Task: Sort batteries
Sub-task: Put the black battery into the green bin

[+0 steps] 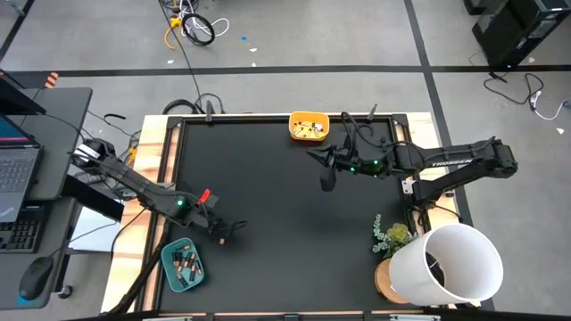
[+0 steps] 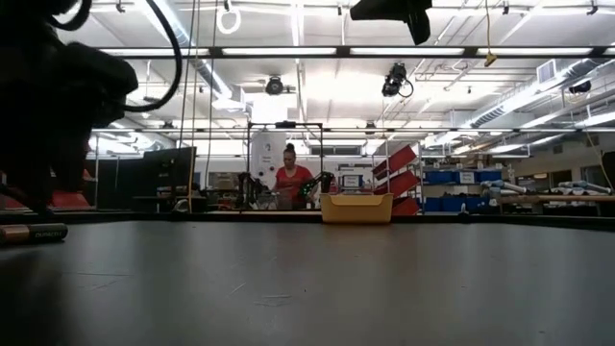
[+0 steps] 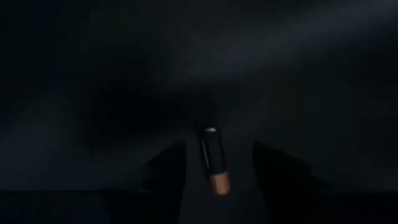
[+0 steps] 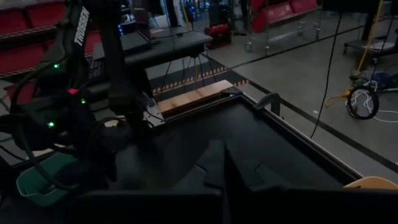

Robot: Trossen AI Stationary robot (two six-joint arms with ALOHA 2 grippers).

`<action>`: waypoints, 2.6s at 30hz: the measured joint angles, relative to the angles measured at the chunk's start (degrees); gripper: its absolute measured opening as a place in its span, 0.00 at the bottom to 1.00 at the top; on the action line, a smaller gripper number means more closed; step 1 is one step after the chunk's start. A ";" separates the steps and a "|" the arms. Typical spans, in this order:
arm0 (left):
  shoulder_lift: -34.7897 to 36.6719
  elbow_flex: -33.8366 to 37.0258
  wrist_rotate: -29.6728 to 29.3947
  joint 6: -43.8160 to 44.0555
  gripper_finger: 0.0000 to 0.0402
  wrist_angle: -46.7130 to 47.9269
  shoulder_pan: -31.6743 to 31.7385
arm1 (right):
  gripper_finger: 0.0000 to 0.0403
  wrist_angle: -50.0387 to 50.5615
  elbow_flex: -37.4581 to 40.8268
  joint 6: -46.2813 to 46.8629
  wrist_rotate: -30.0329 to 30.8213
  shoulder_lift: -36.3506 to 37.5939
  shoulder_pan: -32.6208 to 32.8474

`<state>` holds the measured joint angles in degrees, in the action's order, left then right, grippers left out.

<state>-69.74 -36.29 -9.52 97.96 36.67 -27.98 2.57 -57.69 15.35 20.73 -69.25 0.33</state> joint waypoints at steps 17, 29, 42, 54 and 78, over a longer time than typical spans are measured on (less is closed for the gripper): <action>-11.09 -0.67 2.70 -2.33 0.55 -6.92 0.43 | 0.00 0.09 0.00 0.09 0.00 0.00 0.29; -14.31 -0.83 2.95 -6.59 0.12 -4.68 -0.77 | 0.00 0.12 0.00 0.09 0.02 0.00 0.31; -9.23 -5.31 0.06 -12.07 0.12 -4.45 -0.55 | 0.00 0.10 0.00 -0.09 0.04 0.00 0.29; -1.70 -9.95 8.43 -11.84 0.12 1.18 -8.09 | 0.00 0.10 0.00 -0.55 0.04 0.00 0.29; -1.90 -2.79 6.46 25.28 0.19 8.75 -33.51 | 0.00 -0.40 0.00 -3.03 -2.82 0.00 -1.96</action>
<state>-71.64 -39.08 -3.06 123.23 45.42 -61.49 2.17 -57.69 12.32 17.91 -69.25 -1.63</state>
